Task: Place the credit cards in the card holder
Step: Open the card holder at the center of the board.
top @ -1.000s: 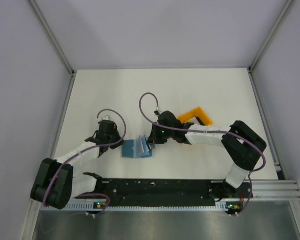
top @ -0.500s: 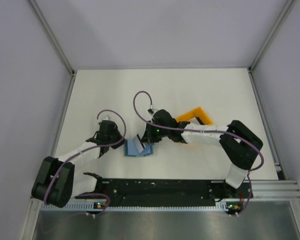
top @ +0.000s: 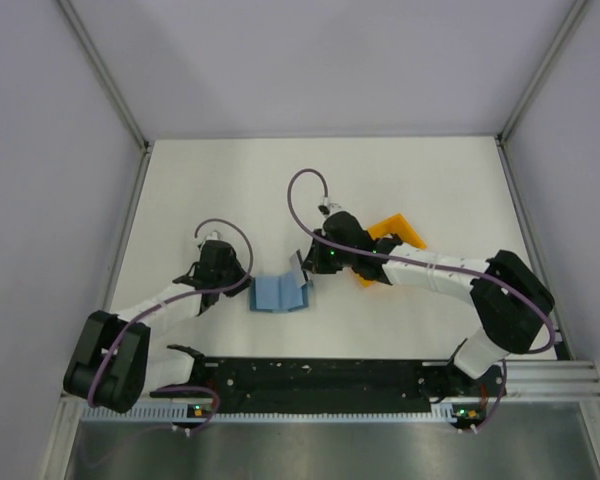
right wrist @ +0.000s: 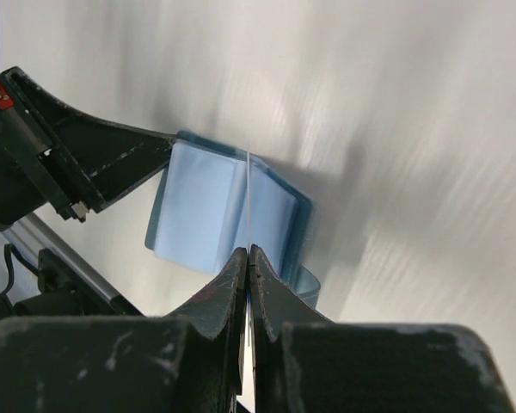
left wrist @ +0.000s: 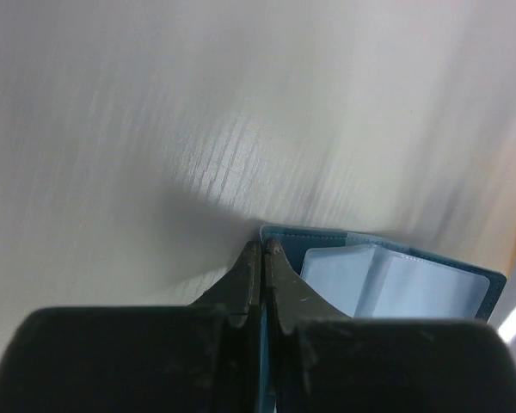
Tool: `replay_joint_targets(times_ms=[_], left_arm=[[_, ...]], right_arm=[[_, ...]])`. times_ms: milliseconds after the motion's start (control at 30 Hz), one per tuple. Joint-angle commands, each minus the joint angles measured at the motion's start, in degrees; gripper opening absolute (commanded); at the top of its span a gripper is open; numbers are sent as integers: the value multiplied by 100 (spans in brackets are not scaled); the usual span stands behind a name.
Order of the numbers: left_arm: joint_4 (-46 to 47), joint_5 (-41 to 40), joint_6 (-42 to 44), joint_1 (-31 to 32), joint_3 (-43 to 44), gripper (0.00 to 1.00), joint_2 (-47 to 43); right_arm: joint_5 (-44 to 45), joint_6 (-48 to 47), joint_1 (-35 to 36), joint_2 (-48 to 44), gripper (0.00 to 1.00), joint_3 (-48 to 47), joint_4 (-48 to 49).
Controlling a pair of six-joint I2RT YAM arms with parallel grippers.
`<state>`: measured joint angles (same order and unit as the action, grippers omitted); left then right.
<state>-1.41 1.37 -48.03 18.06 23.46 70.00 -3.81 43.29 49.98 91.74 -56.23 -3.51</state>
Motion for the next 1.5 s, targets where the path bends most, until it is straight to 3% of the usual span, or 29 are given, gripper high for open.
replay_joint_targets(times_ms=[0,767,1467], left_arm=[[-114,-277,136,13,-96,0,-56],[-105,-251,145,13,-114,0,-74],[0,-163,110,13,-123,0,-92]], right_arm=[[224,-49,-102,-254,0,208,-54],[505,470,-128,-429,0,648,96],[-610,505,-76,-52,0,508,904]])
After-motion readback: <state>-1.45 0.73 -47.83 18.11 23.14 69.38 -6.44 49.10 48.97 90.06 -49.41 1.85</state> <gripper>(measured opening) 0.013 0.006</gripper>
